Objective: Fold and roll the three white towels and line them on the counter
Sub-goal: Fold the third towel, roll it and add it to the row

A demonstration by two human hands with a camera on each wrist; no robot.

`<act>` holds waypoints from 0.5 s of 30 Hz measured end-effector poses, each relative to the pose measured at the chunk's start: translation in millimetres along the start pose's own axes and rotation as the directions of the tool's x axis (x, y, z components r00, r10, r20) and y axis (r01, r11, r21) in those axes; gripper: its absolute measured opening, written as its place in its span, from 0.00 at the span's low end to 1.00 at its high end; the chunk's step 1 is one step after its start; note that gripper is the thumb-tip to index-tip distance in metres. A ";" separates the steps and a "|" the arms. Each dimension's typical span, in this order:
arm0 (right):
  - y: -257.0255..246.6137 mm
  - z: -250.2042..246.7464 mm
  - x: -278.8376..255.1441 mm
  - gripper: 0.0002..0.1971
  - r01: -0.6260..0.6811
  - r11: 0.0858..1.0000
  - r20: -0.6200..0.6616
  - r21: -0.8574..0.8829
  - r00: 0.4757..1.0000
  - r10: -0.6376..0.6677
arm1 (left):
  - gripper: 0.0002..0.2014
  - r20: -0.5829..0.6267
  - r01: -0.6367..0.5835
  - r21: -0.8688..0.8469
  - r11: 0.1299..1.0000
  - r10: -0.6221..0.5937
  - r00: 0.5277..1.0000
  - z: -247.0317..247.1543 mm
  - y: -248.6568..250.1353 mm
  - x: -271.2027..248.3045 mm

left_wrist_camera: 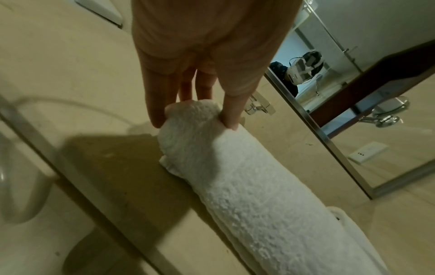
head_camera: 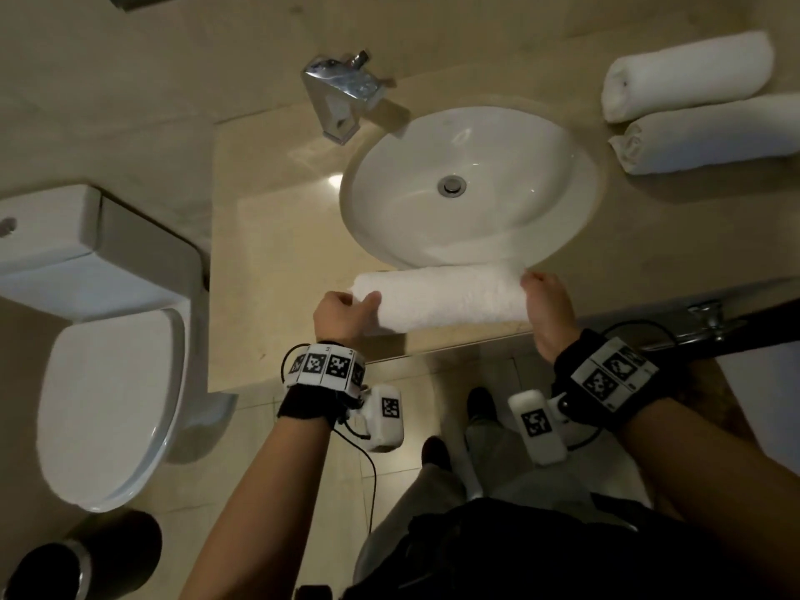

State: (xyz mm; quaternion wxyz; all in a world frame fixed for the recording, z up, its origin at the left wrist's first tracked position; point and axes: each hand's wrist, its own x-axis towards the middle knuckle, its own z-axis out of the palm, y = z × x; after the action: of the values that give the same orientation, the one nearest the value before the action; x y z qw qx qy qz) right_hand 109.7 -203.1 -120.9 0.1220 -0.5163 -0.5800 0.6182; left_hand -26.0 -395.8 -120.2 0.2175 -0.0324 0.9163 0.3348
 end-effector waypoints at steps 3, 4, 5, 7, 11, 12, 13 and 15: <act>4.0 4.2 -2.1 0.13 -0.049 0.995 -0.046 0.085 0.998 0.053 | 0.18 -0.019 -0.051 -0.001 0.999 0.051 0.999 -2.3 -1.9 0.8; 4.2 6.2 -3.2 0.14 -0.056 0.993 -0.051 0.099 0.997 0.062 | 0.15 -0.040 -0.058 -0.042 0.997 0.056 0.998 -3.7 -2.5 0.3; 5.0 8.1 -3.4 0.14 -0.051 0.994 -0.053 0.101 0.997 0.057 | 0.13 -0.065 -0.069 -0.079 0.994 0.064 0.996 -4.8 -4.1 0.9; 5.9 12.0 -5.1 0.10 -0.040 0.997 -0.061 0.067 0.997 0.044 | 0.11 -0.115 -0.112 -0.102 0.988 0.100 0.988 -6.9 -5.3 0.6; 7.7 17.7 -10.5 0.09 -0.018 0.998 -0.030 0.064 0.999 0.020 | 0.13 -0.166 -0.171 -0.093 0.981 0.154 0.974 -4.8 -2.0 -2.8; 8.7 19.2 -10.7 0.11 -0.007 0.997 -0.052 0.075 0.999 0.011 | 0.13 -0.169 -0.152 -0.118 0.981 0.131 0.977 -3.6 -2.7 -2.3; 10.0 19.9 -11.3 0.13 0.004 0.997 -0.074 0.082 0.997 0.002 | 0.13 -0.165 -0.118 -0.154 0.981 0.092 0.982 -1.8 -5.0 -0.3; 15.2 20.9 -9.4 0.12 0.020 0.997 -0.099 0.078 0.995 -0.012 | 0.13 -0.100 -0.016 -0.274 0.962 -0.012 0.995 2.2 -10.5 3.8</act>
State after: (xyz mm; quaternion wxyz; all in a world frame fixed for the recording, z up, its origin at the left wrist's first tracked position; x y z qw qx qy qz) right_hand 104.2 -227.0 -133.3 0.1757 -0.5362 -0.5527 0.6133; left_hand -26.5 -402.2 -129.6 0.1642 -0.0782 0.8709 0.4565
